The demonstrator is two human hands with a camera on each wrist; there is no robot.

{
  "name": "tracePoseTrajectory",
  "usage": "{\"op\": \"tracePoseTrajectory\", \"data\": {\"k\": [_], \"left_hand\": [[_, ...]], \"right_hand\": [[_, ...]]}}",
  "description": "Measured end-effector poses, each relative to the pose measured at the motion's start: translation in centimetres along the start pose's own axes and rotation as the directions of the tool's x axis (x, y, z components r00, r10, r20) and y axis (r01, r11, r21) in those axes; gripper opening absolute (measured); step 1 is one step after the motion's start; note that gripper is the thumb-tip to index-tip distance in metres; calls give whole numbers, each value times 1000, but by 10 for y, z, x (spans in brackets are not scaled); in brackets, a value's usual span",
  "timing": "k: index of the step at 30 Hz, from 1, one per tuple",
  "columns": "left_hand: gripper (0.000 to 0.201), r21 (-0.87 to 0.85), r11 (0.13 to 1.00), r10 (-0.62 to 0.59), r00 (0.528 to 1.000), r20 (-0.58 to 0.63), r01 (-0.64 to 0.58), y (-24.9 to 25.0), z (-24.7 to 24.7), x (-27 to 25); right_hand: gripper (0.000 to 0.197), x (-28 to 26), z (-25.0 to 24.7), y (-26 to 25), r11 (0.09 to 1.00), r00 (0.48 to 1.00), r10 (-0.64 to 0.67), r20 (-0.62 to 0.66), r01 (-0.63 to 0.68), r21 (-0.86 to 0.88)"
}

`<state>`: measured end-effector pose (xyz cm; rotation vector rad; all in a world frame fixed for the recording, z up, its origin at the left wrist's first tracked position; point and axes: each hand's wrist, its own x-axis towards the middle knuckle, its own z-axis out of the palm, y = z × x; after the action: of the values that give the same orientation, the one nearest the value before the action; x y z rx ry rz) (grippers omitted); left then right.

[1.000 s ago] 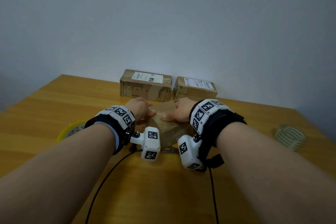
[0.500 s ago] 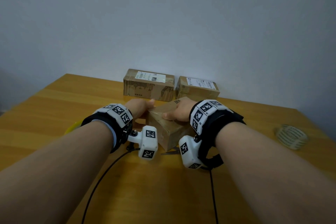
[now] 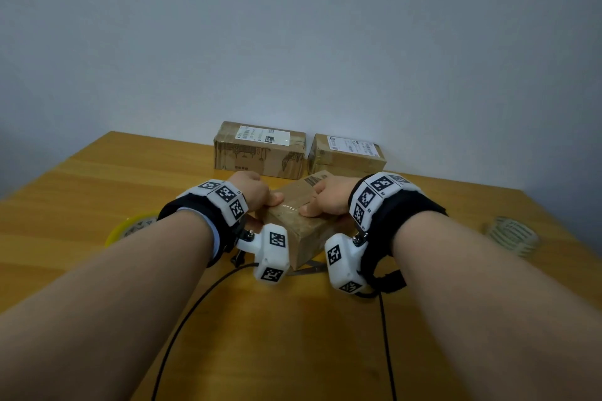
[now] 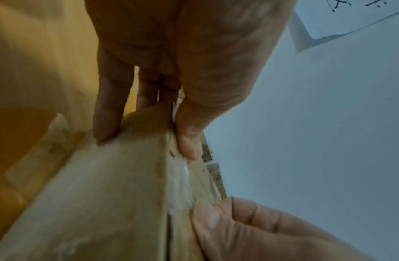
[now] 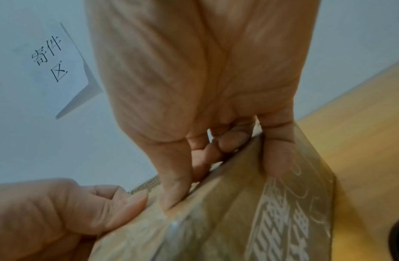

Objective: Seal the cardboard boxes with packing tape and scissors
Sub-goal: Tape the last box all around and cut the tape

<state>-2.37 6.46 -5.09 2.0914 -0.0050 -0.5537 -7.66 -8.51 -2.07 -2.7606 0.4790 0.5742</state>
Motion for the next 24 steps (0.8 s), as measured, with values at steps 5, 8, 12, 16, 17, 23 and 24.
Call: {"op": "tracePoseTrajectory", "data": {"k": [5,8,12,16,17,23,24], "left_hand": [[32,-201,975,102,994,33,-94,-16,-10,6],[27,-218,972,102,994,42,-91,-16,-16,-2],[31,-123,989,87,996,9,-85,-8,-23,-13],[48,171,952,249,968,40,-252,1,-25,-23],[52,225,930,282,957,71,-291,4,-23,-27],[83,446,834,247,943,224,-324,10,-2,-42],[87,498,809,238,949,207,-312,8,1,-41]], "right_hand": [[27,-9,2,0,994,998,-55,-45,51,-93],[15,-15,0,7,993,994,-85,-73,91,80],[17,-17,-3,23,943,935,95,-342,26,333],[31,-20,3,37,975,896,194,-399,-130,182],[34,-21,5,39,974,912,191,-363,-130,186],[58,-19,6,41,950,922,227,-313,-139,281],[57,-18,6,42,947,928,229,-295,-143,287]]}}
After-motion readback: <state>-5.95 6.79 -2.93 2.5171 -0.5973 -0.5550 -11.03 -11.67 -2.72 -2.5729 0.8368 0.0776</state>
